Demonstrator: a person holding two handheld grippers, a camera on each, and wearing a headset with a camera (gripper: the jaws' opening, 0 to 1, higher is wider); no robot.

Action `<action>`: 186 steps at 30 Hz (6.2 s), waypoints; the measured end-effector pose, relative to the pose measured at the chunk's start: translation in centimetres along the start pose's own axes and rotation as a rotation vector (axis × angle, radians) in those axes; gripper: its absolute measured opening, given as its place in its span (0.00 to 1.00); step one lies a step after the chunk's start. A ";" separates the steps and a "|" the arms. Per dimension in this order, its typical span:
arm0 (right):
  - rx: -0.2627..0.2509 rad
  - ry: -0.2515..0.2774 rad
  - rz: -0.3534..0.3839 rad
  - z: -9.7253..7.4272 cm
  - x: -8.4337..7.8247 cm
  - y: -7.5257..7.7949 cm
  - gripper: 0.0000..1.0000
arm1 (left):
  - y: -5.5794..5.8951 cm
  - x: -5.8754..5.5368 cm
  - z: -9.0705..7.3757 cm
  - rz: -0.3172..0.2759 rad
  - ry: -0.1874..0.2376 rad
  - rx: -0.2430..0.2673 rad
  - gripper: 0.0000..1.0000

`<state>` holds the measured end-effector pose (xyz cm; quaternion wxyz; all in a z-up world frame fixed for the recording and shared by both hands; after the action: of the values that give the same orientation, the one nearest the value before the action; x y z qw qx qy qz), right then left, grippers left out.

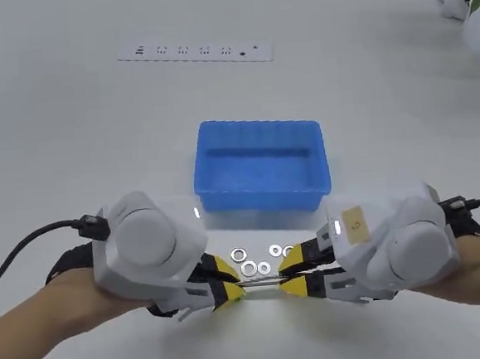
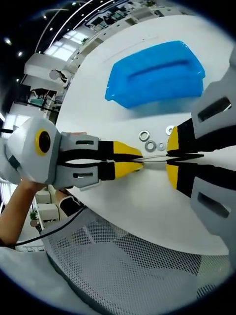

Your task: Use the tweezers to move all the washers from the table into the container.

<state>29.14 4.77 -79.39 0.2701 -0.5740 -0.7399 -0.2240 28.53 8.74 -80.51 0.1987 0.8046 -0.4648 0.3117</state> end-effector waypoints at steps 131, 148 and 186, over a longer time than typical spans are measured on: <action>-0.101 0.174 -0.090 -0.2 4.2 0.0 0.11 | 1.7 7.4 -6.7 0.220 0.258 -0.011 0.07; -0.104 0.167 -0.012 1.3 4.0 1.4 0.12 | 0.2 6.8 -5.9 0.186 0.249 0.005 0.07; -0.092 0.174 0.034 1.3 4.2 1.5 0.10 | -0.1 6.8 -6.6 0.103 0.249 0.014 0.07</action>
<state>29.57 8.99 -77.61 0.3104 -0.5765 -0.6927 -0.3023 29.00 8.60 -71.03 0.2331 0.7361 -0.4748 0.4223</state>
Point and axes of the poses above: the centre of the closed fingertips' face, and the gripper's own axes: z roughly forward along the fingers, y roughly to its right, x roughly out of its top, the point moved 1 cm from there along -z, roughly backward along the fingers, and after that the axes turned 7 degrees about x, right-handed, at the moved point
